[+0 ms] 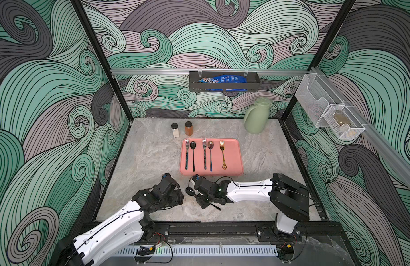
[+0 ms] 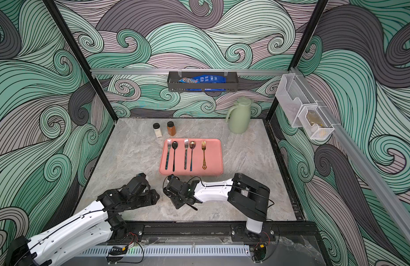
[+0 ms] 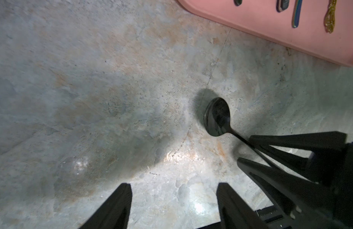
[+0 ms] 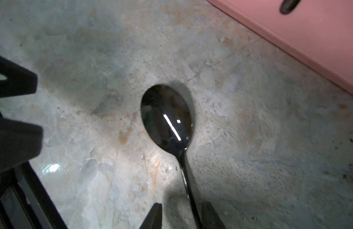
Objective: Set the spoon and fork side by side
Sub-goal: Pick up the spoon from the center of the board, then place the spoon on the tray.
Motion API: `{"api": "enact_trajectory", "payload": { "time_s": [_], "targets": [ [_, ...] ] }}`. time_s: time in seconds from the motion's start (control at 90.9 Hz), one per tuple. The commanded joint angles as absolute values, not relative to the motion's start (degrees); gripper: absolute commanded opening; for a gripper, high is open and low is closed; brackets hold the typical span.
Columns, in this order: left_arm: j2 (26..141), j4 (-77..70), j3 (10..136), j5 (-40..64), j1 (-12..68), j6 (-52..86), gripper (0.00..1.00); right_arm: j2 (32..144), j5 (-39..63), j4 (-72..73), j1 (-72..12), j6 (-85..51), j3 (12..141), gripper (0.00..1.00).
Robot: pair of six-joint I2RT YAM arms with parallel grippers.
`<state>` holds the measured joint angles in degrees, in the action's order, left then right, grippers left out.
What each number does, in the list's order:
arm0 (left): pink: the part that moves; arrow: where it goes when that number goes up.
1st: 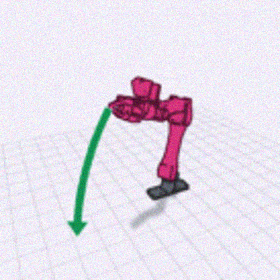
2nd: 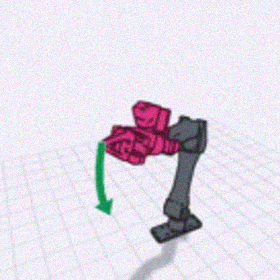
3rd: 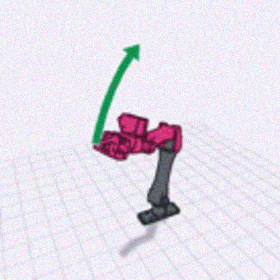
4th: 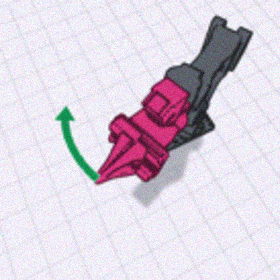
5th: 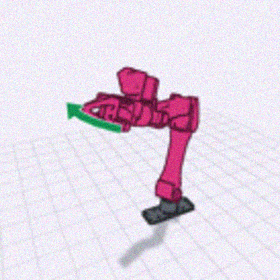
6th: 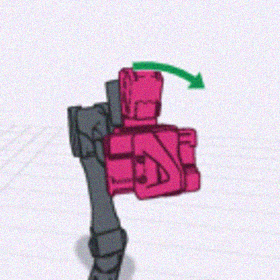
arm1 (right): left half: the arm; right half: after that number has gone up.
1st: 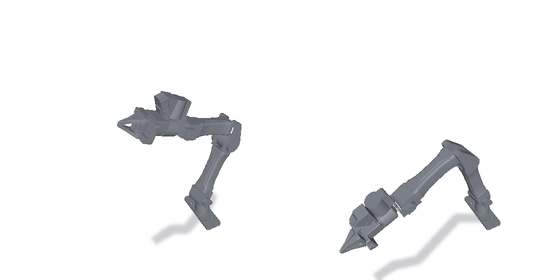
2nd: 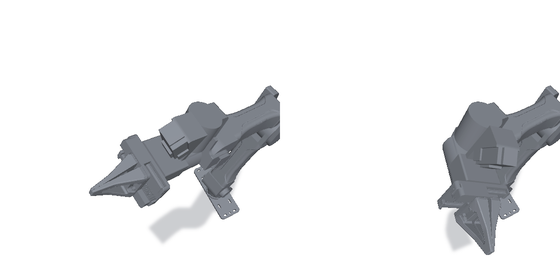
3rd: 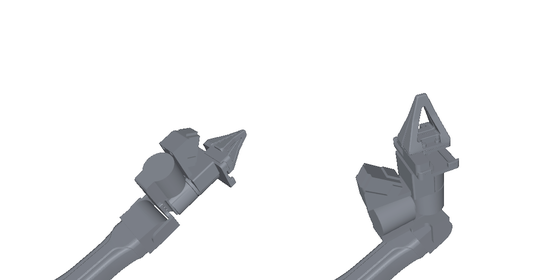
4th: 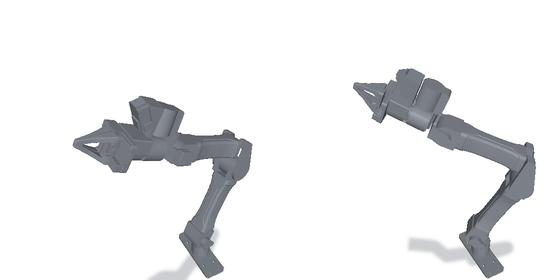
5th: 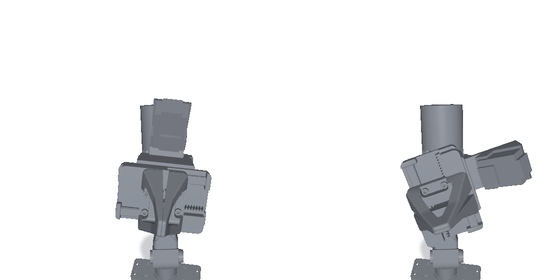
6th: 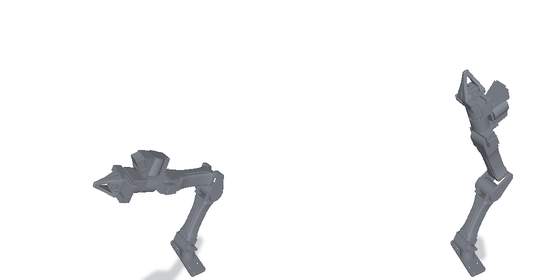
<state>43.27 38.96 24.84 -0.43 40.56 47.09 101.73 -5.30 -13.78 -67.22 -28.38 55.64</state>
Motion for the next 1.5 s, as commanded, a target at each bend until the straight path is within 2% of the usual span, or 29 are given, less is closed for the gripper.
{"api": "enact_trajectory", "payload": {
  "time_s": [0.0, 0.451, 0.759, 0.925, 1.156, 1.332, 1.486],
  "targets": [
    [42.63, 38.63, 25.93, 0.37, 40.34, 45.9, 0.72, 102.32, -7.49, -16.65, -67.32, -27.78, 56.86, 0.27],
    [41.2, 39.47, 26.58, 2.15, 40.32, 45.97, 0.7, 103.03, -9.34, -17.71, -67.08, -25.91, 59.08, 0.04],
    [38.43, 40.17, 26.42, 1.02, 40.27, 46.14, 0.7, 94.39, -9.21, -20.47, -63.18, -24.08, 59.94, 0.02],
    [39.06, 39.33, 26.19, 0.63, 40.29, 46.14, 0.7, 89.2, -9.36, -22.69, -55.58, -22.36, 59.79, 0.02],
    [42.49, 37.48, 25.97, 0.5, 40.32, 46.08, 0.7, 86.51, -9.63, -23.77, -38.36, -20.94, 61.08, 0.03],
    [45.16, 35.14, 25.86, 0.61, 40.32, 45.92, 0.71, 90.44, -11.52, -23.51, -29.71, -20.91, 64.82, 0.04],
    [48.06, 33.34, 26.22, 0.62, 40.33, 45.75, 0.71, 98.54, -11.23, -23.47, -24.48, -22.45, 69.14, 0.04]
  ]
}}
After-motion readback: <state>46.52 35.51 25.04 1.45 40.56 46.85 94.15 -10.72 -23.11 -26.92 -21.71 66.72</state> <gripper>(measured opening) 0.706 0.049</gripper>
